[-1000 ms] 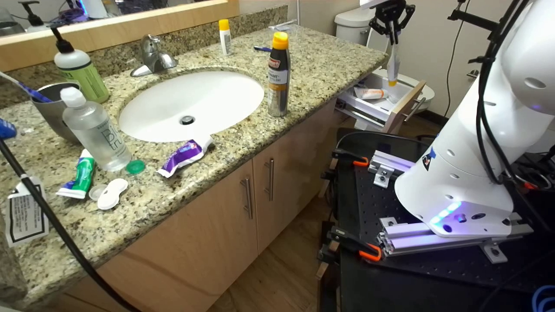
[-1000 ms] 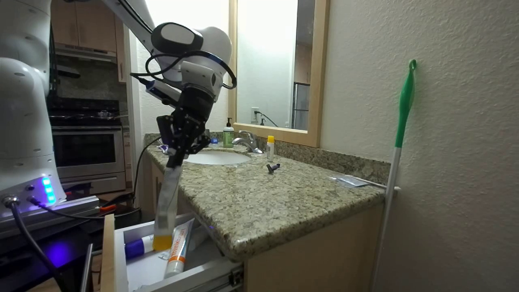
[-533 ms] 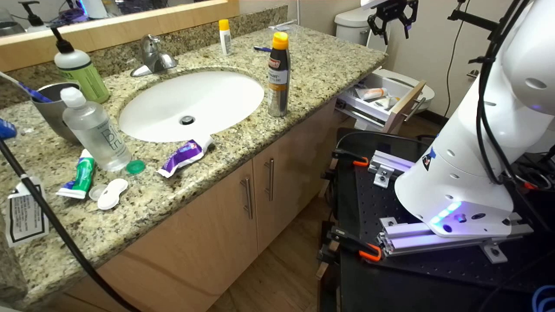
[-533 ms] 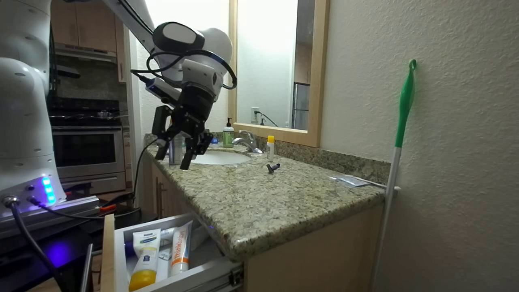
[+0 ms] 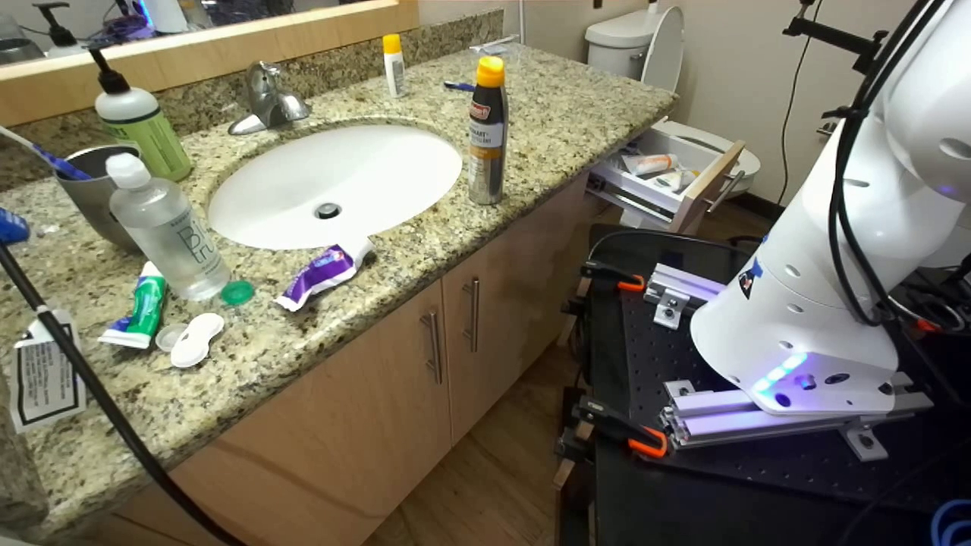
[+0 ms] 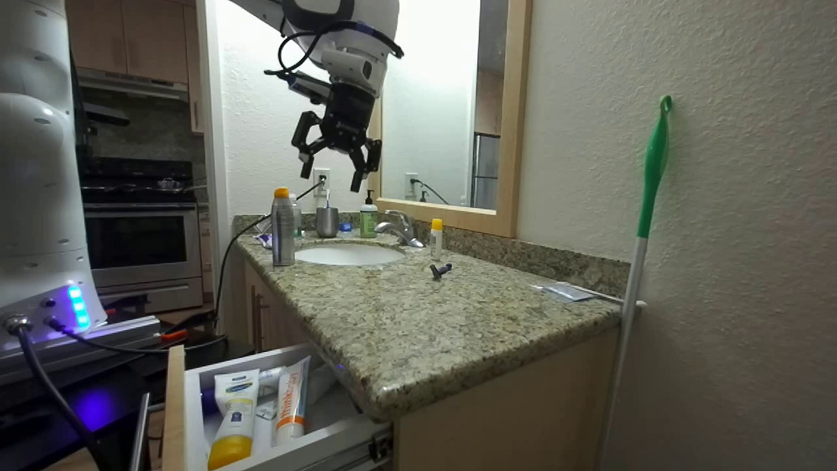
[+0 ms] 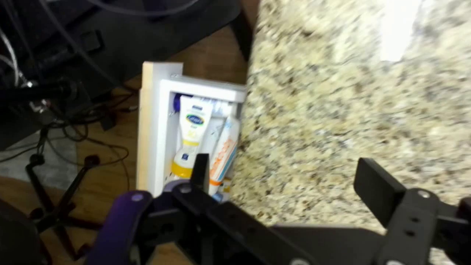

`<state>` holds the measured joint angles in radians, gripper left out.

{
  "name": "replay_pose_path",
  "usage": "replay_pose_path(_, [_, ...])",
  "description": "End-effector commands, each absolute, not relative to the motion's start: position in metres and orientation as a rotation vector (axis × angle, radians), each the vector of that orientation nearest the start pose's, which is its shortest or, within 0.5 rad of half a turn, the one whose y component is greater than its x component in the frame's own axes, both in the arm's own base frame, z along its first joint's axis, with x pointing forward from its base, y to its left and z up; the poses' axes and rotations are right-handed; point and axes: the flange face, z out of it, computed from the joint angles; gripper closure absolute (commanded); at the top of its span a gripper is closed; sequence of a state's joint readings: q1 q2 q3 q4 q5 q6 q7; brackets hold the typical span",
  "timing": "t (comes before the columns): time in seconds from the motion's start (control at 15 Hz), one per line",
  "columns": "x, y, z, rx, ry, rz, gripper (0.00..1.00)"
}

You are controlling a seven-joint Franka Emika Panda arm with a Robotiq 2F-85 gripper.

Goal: Pick the tubes and the small bottle on the right side of the counter, put them in the drawer then close it

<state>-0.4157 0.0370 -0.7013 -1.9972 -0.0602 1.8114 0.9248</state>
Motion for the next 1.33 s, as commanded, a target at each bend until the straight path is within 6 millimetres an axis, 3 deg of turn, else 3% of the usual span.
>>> replay_pose_path(0.0, [0.317, -0.464, 0.481, -1.484, 2.632, 0.200, 0.00])
replay_pose_path(0.2, [0.377, -0.458, 0.487, -1.300, 2.612, -0.039, 0.00])
replay_pose_path(0.27, [0.356, -0.453, 0.494, -1.394, 2.605, 0.035, 0.00])
replay_pose_path(0.4, [0.379, -0.451, 0.490, -1.345, 2.611, -0.020, 0.00])
replay_pose_path(0.53, [0.386, -0.453, 0.478, -1.350, 2.644, -0.069, 0.00])
replay_pose_path(1.0, [0.487, -0.433, 0.445, -1.234, 2.677, -0.337, 0.00])
replay_pose_path(1.13, [0.496, -0.423, 0.450, -1.263, 2.693, -0.292, 0.00])
replay_pose_path(1.27, [0.496, -0.422, 0.440, -1.267, 2.675, -0.304, 0.00])
